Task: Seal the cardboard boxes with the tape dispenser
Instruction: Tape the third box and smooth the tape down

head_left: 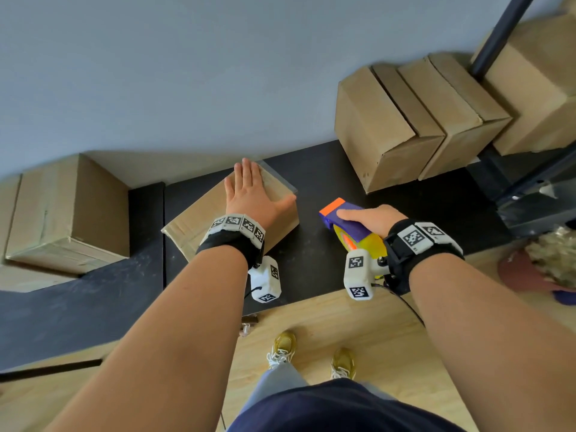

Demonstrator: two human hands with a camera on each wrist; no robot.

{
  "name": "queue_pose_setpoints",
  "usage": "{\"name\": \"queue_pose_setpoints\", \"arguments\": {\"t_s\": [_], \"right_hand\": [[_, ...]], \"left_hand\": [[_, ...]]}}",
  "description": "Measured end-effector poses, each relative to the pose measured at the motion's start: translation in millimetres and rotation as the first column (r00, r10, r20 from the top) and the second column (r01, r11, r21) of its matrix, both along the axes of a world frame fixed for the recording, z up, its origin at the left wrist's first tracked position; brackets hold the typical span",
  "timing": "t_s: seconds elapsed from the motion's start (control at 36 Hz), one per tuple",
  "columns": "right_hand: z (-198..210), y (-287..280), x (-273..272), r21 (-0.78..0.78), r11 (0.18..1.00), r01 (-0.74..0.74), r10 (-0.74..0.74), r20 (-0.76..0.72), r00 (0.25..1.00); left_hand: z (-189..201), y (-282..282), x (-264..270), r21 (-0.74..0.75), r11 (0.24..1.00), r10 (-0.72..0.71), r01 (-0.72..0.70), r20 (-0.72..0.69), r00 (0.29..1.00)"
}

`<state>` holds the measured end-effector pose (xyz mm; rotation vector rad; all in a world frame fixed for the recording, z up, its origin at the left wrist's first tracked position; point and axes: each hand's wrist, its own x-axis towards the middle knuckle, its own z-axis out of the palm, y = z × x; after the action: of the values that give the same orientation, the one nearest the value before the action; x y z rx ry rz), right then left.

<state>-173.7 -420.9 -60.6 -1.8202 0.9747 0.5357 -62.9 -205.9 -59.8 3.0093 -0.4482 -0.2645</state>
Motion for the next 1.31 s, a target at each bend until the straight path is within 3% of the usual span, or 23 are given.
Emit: {"name": "queue_pose_setpoints", "arguments": {"t_s": [0.08,0.28,0.39,0.61,0.72,0.89,1.03,1.14,1.31], "right_hand": [[-1,3,6,0.000,1.000,0.009,-0.009,0.041,0.999],[-5,17,15,-0.146,0.972,-0.185,0.192,0.038,0.981],[-19,25,17,-0.262,0.908,-0.326,0.340,0.011,0.940],[-38,39,21,-0.444,0.795,-0.414,0.466,0.009,0.884],[-44,47,18,-0.384,0.805,-0.452,0.437,-0.132,0.890],[-45,49,20,-0.295,0.819,-0.492,0.437,-0.233,0.868],[-32,42,19,-0.413,0.781,-0.468,0.456,-0.135,0.880],[-17,40,24,-0.436,0.825,-0.359,0.367,-0.069,0.928],[12,44,26,-0.446,0.850,-0.280,0.377,0.146,0.914]], "left_hand": [[1,-6,-3,0.041,0.999,0.011,-0.013,0.032,0.999],[-4,-9,-3,0.048,0.999,0.024,-0.026,0.034,0.999],[-9,-8,-3,0.022,0.999,0.026,-0.027,0.064,0.998],[-13,-5,-8,-0.090,0.996,0.006,0.013,0.202,0.979],[-9,-4,-15,-0.079,0.995,-0.025,0.052,0.314,0.949],[-7,-1,-15,-0.062,0.996,-0.038,0.057,0.281,0.959],[-3,3,-17,-0.077,0.993,-0.066,0.089,0.261,0.963],[7,3,-20,0.031,0.993,-0.118,0.114,0.260,0.958],[19,11,-38,0.132,0.982,-0.163,0.136,0.230,0.959]]}}
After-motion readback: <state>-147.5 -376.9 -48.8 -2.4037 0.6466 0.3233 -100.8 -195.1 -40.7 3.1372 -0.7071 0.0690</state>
